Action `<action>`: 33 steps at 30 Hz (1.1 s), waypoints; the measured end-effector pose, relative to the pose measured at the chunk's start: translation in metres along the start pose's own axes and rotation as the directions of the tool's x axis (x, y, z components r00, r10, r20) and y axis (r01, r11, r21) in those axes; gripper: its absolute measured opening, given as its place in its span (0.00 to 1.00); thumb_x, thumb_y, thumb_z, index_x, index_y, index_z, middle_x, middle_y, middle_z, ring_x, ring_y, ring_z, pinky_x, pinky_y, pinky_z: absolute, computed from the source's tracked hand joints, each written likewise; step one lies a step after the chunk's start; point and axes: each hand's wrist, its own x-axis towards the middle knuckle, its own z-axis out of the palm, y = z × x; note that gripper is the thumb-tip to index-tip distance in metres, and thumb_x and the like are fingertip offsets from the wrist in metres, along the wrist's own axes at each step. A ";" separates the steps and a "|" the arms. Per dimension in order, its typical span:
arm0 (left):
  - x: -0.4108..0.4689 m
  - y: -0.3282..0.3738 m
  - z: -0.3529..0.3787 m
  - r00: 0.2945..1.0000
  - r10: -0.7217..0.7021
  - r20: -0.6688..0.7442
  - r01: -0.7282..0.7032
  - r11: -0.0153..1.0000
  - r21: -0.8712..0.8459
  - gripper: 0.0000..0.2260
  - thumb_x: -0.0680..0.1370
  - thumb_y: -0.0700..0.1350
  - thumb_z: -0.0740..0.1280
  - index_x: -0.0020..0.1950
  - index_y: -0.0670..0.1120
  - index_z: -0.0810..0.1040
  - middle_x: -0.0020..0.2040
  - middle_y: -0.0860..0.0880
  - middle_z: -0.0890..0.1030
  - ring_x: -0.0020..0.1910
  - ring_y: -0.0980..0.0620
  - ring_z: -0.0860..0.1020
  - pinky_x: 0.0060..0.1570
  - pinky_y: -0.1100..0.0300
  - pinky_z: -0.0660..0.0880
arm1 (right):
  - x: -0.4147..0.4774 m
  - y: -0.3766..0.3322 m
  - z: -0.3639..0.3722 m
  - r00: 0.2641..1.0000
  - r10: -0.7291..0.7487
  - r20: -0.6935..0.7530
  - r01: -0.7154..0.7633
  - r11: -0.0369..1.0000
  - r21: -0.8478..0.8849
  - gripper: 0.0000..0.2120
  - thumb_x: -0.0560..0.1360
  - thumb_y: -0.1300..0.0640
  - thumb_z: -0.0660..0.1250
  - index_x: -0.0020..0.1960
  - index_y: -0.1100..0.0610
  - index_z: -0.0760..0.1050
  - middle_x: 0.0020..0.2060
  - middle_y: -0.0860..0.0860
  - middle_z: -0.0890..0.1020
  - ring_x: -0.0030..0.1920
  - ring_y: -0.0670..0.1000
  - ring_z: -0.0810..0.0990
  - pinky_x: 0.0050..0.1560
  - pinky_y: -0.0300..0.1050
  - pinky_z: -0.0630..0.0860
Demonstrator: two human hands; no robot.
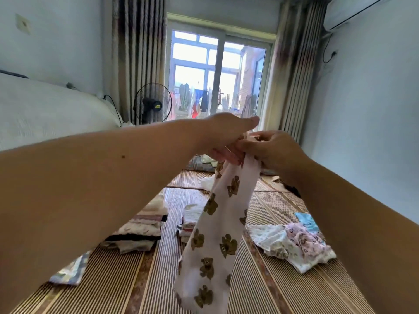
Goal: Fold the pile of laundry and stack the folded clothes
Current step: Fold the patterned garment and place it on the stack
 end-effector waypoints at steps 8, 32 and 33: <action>0.002 -0.021 -0.012 0.976 0.212 -0.050 -0.190 0.941 0.280 0.23 0.76 0.63 0.63 0.54 0.44 0.77 0.49 0.49 0.80 0.47 0.52 0.77 0.42 0.61 0.71 | 0.001 -0.007 -0.011 0.993 0.051 0.108 -0.058 0.996 0.063 0.15 0.67 0.56 0.64 0.47 0.68 0.76 0.42 0.64 0.79 0.41 0.62 0.79 0.47 0.58 0.77; 0.141 0.007 0.055 0.902 0.417 0.109 -0.332 0.511 0.793 0.11 0.79 0.42 0.62 0.60 0.43 0.77 0.56 0.44 0.80 0.52 0.48 0.76 0.37 0.64 0.66 | 0.074 0.093 -0.068 0.990 0.112 -0.090 -0.122 0.986 -0.115 0.07 0.71 0.58 0.74 0.44 0.56 0.76 0.48 0.57 0.83 0.46 0.54 0.84 0.46 0.47 0.82; 0.149 0.011 0.056 0.892 0.444 0.082 -0.329 0.515 0.791 0.12 0.79 0.41 0.62 0.61 0.43 0.77 0.57 0.45 0.80 0.54 0.48 0.76 0.40 0.64 0.67 | 0.080 0.093 -0.071 0.990 0.085 -0.115 -0.099 0.987 -0.124 0.08 0.71 0.57 0.74 0.45 0.57 0.76 0.48 0.57 0.83 0.46 0.54 0.84 0.48 0.48 0.82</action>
